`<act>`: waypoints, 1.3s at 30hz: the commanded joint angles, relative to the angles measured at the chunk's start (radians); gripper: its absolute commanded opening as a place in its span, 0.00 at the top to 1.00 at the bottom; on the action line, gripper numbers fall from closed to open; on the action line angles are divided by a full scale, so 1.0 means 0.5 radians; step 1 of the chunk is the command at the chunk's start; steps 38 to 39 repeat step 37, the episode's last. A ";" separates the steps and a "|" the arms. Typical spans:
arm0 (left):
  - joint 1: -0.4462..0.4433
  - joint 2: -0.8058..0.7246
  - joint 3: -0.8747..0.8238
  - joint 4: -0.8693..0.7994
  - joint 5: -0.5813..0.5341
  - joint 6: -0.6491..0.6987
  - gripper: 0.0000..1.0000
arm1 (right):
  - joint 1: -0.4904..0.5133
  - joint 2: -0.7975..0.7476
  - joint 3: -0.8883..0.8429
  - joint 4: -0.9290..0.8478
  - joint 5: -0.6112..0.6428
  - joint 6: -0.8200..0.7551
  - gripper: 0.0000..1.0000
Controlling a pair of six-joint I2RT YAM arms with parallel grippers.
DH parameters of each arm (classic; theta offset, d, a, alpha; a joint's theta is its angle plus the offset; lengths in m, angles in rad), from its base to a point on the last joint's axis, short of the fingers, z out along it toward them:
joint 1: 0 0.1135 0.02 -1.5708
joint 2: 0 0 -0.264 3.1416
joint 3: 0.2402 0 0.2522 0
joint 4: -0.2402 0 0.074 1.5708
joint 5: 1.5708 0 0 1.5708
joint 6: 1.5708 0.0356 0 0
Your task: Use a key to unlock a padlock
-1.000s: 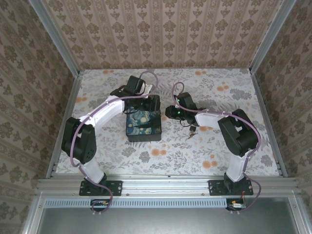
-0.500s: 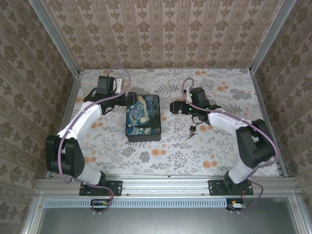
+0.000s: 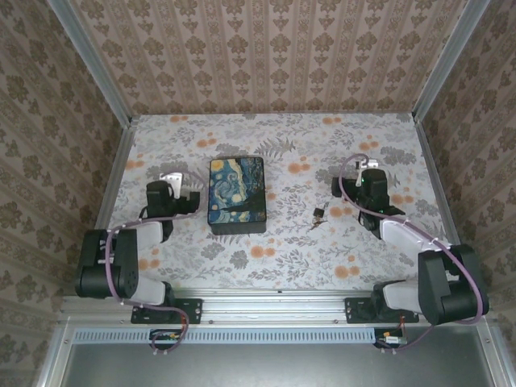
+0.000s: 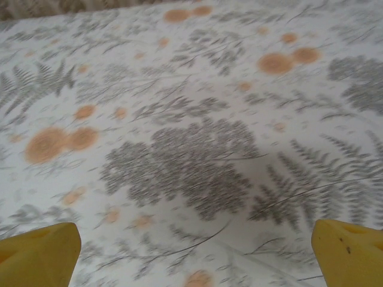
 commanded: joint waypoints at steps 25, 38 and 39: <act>0.057 0.143 0.010 0.491 -0.108 -0.050 0.00 | -0.213 0.518 -0.224 1.071 -0.371 -0.253 0.00; 0.057 0.143 0.010 0.493 -0.076 -0.034 0.00 | -0.213 0.511 -0.216 1.042 -0.296 -0.227 0.00; 0.057 0.143 0.010 0.493 -0.076 -0.034 0.00 | -0.213 0.511 -0.216 1.042 -0.296 -0.227 0.00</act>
